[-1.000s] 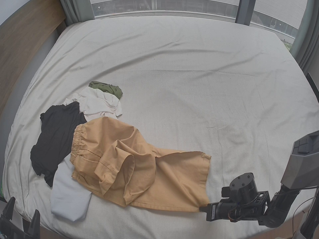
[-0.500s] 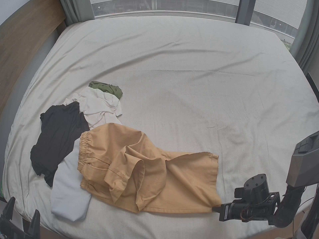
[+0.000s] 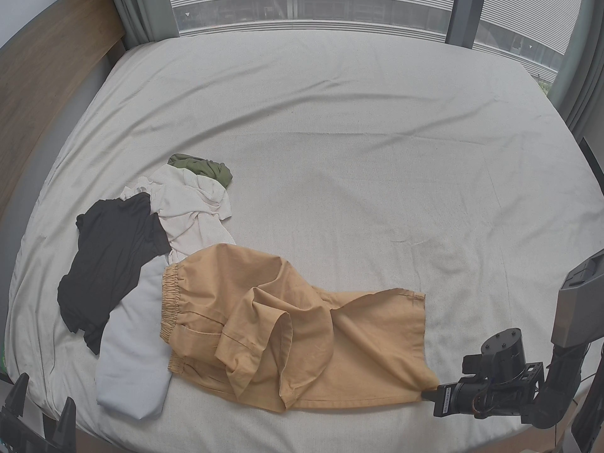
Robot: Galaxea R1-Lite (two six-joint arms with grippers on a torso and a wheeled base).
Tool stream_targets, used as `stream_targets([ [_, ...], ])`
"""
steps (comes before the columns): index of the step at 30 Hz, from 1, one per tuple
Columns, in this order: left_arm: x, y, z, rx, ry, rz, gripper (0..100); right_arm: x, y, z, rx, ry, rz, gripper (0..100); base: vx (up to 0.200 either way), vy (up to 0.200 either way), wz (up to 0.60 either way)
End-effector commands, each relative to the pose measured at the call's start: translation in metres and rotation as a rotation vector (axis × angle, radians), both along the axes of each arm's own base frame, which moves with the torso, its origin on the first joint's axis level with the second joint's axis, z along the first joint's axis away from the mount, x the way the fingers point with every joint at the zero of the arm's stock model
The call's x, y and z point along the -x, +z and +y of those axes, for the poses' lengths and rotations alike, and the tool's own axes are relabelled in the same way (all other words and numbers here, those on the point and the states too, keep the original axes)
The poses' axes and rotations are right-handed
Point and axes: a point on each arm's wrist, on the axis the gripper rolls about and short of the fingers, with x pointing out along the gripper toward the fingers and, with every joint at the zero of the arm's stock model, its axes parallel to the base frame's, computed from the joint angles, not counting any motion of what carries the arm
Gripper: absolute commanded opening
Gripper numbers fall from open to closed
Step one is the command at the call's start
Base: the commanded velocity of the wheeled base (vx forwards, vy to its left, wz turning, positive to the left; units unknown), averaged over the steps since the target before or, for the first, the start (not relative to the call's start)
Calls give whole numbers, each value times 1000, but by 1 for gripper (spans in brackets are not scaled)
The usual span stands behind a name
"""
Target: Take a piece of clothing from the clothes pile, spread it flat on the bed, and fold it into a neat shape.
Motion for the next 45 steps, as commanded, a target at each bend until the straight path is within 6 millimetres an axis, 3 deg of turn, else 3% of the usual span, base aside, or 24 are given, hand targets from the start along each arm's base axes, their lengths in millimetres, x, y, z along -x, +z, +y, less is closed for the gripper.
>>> stream_targets([
  [1,0,-5,0,0,0,3,100,4,-2,-5,23,-1,19,0,0,0,0],
  [8,0,-5,0,0,0,3,100,5,-4,-13,61,-24,57,0,0,0,0],
  [21,0,-5,0,-1,-1,3,100,14,9,-38,119,-75,108,0,0,0,0],
  [45,0,-5,0,-3,-1,3,100,18,6,-57,163,-127,200,0,0,0,0],
])
